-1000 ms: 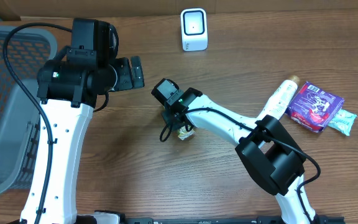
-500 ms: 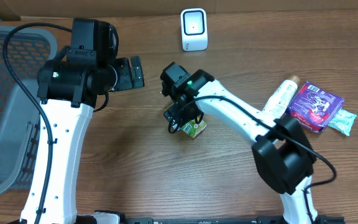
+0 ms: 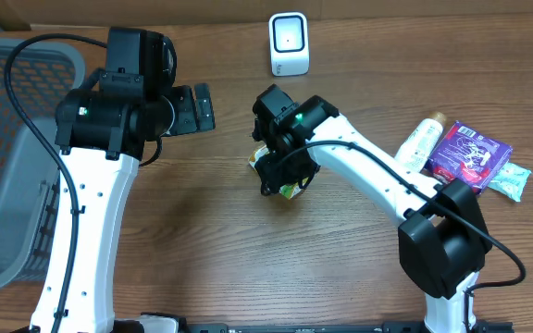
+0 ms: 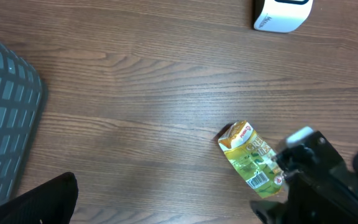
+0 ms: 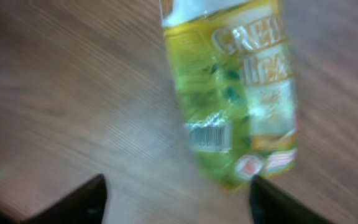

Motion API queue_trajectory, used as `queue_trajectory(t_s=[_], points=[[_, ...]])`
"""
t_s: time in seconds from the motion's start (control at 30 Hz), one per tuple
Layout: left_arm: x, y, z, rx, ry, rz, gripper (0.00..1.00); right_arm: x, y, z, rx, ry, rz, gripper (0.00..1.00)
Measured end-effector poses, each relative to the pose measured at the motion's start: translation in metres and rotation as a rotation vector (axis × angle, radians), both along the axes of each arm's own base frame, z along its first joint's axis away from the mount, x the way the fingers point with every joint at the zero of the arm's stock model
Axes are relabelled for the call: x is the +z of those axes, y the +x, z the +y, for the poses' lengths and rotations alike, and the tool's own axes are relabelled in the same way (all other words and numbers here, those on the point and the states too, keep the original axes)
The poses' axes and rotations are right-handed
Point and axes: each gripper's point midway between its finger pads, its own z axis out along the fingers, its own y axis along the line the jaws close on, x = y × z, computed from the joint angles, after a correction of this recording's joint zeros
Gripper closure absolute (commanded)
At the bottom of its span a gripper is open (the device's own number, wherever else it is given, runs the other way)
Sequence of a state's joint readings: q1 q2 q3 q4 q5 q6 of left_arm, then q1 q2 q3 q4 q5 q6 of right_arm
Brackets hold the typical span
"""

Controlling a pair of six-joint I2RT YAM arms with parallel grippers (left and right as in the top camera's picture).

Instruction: Scan the item barcode

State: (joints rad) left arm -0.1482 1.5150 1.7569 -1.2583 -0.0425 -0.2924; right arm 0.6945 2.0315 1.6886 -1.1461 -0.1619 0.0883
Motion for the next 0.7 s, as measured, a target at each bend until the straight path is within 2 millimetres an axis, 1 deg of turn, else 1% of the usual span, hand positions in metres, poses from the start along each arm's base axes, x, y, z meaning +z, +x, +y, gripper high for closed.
queue_trajectory(t_s=[0.07, 0.17, 0.23, 0.37, 0.4, 0.53, 0.7], points=[[0.000, 0.000, 0.000, 0.000, 0.000, 0.000, 0.00, -0.009, 0.002, -0.004, 0.022, -0.019, -0.022, 0.20], [0.000, 0.000, 0.000, 0.000, 0.000, 0.000, 0.00, -0.017, -0.006, -0.006, 0.076, -0.016, 0.002, 0.26], [0.000, 0.000, 0.000, 0.000, 0.000, 0.000, 0.00, -0.019, -0.014, -0.002, 0.113, 0.012, 0.030, 0.29], [0.000, 0.000, 0.000, 0.000, 0.000, 0.000, 0.00, -0.024, -0.023, 0.009, 0.154, 0.087, 0.059, 0.32], [0.000, 0.000, 0.000, 0.000, 0.000, 0.000, 0.00, -0.027, -0.027, 0.012, 0.162, 0.103, 0.071, 0.32], [0.000, 0.000, 0.000, 0.000, 0.000, 0.000, 0.00, -0.035, -0.044, 0.011, 0.179, 0.117, 0.131, 0.33], [0.000, 0.000, 0.000, 0.000, 0.000, 0.000, 0.00, -0.035, -0.050, 0.014, 0.186, 0.141, 0.157, 0.33]])
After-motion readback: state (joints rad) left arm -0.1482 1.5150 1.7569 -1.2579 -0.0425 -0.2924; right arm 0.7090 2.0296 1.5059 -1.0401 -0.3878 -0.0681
